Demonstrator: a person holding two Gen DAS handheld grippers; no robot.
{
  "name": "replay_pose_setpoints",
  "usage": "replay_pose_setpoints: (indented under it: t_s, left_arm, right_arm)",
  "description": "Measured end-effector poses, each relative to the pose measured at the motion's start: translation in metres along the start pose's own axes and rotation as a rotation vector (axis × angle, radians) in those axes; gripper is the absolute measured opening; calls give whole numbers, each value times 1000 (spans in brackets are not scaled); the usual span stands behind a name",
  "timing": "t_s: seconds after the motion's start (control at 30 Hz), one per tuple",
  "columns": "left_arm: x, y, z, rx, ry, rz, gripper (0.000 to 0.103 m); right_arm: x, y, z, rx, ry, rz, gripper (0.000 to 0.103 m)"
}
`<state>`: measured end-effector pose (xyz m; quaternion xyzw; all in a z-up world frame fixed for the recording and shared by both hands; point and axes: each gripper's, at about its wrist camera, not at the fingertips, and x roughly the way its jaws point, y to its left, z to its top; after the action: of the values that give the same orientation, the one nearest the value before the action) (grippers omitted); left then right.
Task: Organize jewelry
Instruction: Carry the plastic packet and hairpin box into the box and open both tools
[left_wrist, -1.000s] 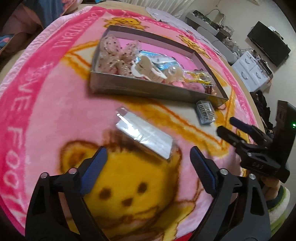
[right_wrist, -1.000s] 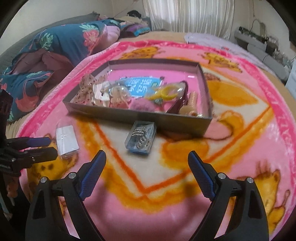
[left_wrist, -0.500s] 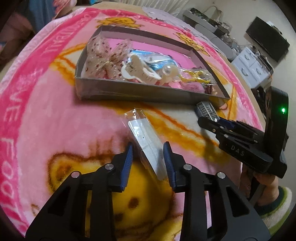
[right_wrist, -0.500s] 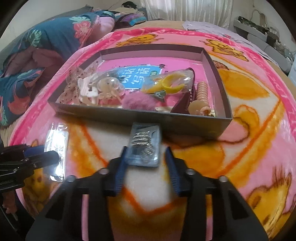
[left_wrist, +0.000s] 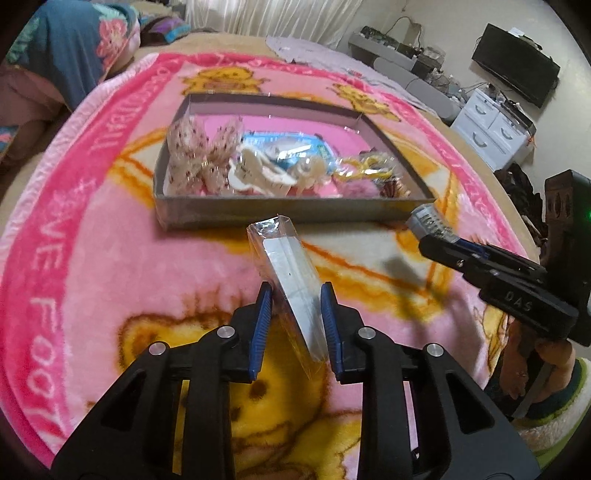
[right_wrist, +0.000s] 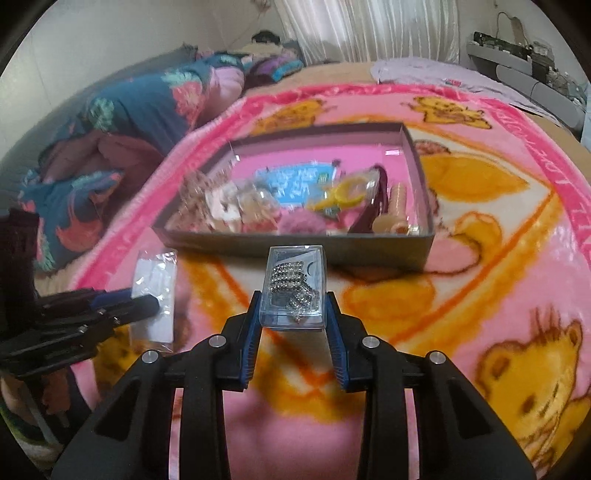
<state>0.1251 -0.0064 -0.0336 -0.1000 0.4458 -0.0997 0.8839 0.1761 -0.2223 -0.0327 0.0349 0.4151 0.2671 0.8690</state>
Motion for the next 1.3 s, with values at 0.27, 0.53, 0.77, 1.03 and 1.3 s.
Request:
replay_pose_setpoints:
  t_s: [0.27, 0.53, 0.77, 1.03, 1.3]
  left_arm:
    - [-20, -4, 11, 14, -68, 23, 19]
    - [-23, -3, 30, 16, -103, 48, 19]
    - [-17, -1, 51, 21, -118, 70, 19]
    - [-3, 5, 73, 16, -117, 95, 19]
    - [15, 18, 87, 7, -109, 129, 19]
  right_arm:
    - [-21, -2, 10, -1, -76, -5, 31]
    - [-24, -6, 21, 5, -115, -19, 31]
    - [-27, -12, 30, 4, -147, -56, 31]
    - [-30, -25, 41, 21, -175, -89, 31]
    - [-27, -31, 51, 19, -188, -121, 31]
